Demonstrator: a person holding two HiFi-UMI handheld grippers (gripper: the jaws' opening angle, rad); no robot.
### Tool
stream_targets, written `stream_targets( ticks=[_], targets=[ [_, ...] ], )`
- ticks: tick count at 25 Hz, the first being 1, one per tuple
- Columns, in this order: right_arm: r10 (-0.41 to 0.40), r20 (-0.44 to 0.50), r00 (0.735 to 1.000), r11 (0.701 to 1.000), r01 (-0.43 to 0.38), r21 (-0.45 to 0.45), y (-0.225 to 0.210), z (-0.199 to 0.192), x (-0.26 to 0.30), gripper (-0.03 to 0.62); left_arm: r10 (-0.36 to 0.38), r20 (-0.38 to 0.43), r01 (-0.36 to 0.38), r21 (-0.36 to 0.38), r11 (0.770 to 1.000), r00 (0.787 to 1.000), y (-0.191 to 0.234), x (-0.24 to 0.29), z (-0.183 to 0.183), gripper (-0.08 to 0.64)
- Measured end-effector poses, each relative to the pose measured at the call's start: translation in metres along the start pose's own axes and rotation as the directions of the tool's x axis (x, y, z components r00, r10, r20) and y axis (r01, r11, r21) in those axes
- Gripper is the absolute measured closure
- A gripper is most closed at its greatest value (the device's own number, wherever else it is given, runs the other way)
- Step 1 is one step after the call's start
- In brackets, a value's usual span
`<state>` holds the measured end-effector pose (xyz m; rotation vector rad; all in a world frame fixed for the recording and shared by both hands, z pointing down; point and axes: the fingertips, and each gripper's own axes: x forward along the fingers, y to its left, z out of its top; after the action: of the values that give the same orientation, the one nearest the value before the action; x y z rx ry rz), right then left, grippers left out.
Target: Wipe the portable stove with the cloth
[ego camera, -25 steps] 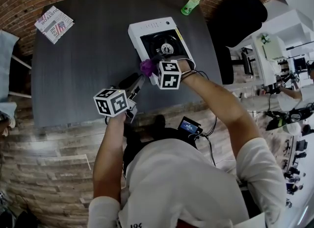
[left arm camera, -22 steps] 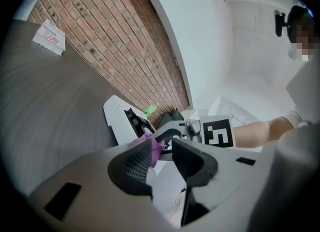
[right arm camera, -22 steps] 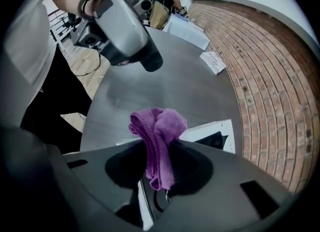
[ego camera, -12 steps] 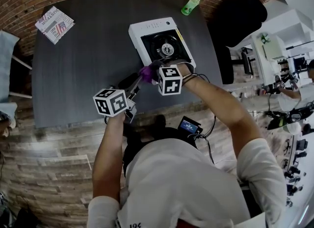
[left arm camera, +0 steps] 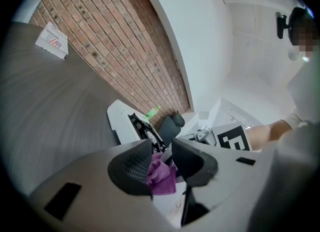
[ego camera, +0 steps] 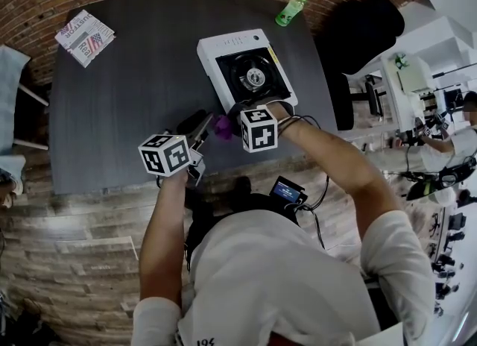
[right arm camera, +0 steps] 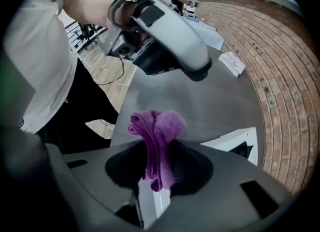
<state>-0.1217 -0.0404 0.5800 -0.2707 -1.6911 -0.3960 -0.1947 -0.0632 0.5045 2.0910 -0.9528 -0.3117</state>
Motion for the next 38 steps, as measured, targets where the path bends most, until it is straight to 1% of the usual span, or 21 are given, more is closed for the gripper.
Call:
stream_targets(
  ticks=[3, 5, 10, 15, 19, 25, 31, 38],
  targets=[
    [0.035, 0.009, 0.999, 0.999, -0.034, -0.028, 0.007, 0.007, -0.006, 0.471, 0.002, 0.015, -0.002, -0.005, 1.0, 1.0, 0.002, -0.004, 0.004, 0.442],
    [0.043, 0.021, 0.999, 0.998, -0.042, -0.039, 0.007, 0.013, -0.011, 0.471, 0.012, 0.03, -0.011, -0.011, 1.0, 0.999, 0.005, -0.008, 0.007, 0.442],
    [0.022, 0.037, 0.999, 0.997, -0.019, -0.078, -0.011, 0.026, -0.028, 0.471, 0.039, 0.066, -0.037, -0.031, 0.999, 0.997, 0.014, -0.016, 0.013, 0.442],
    [-0.035, 0.042, 0.999, 0.997, 0.038, -0.074, -0.06, 0.031, -0.037, 0.471, 0.064, 0.092, -0.059, -0.054, 0.997, 0.994, 0.021, -0.019, 0.012, 0.442],
    [-0.089, 0.053, 0.995, 0.995, 0.091, -0.038, -0.111, 0.037, -0.034, 0.469, 0.078, 0.102, -0.072, -0.062, 0.995, 0.992, 0.027, -0.019, 0.012, 0.442],
    [-0.121, 0.038, 0.992, 0.993, 0.121, -0.01, -0.172, 0.041, -0.009, 0.469, 0.113, 0.129, -0.1, -0.105, 0.989, 0.985, 0.044, -0.017, 0.015, 0.442],
    [-0.147, 0.029, 0.989, 0.989, 0.147, 0.021, -0.224, 0.05, 0.018, 0.468, 0.112, 0.157, -0.094, -0.119, 0.988, 0.981, 0.061, -0.011, 0.027, 0.442],
    [-0.194, -0.015, 0.981, 0.981, 0.194, -0.014, -0.277, 0.058, 0.041, 0.468, 0.129, 0.175, -0.106, -0.137, 0.985, 0.976, 0.081, -0.01, 0.034, 0.442]
  ],
)
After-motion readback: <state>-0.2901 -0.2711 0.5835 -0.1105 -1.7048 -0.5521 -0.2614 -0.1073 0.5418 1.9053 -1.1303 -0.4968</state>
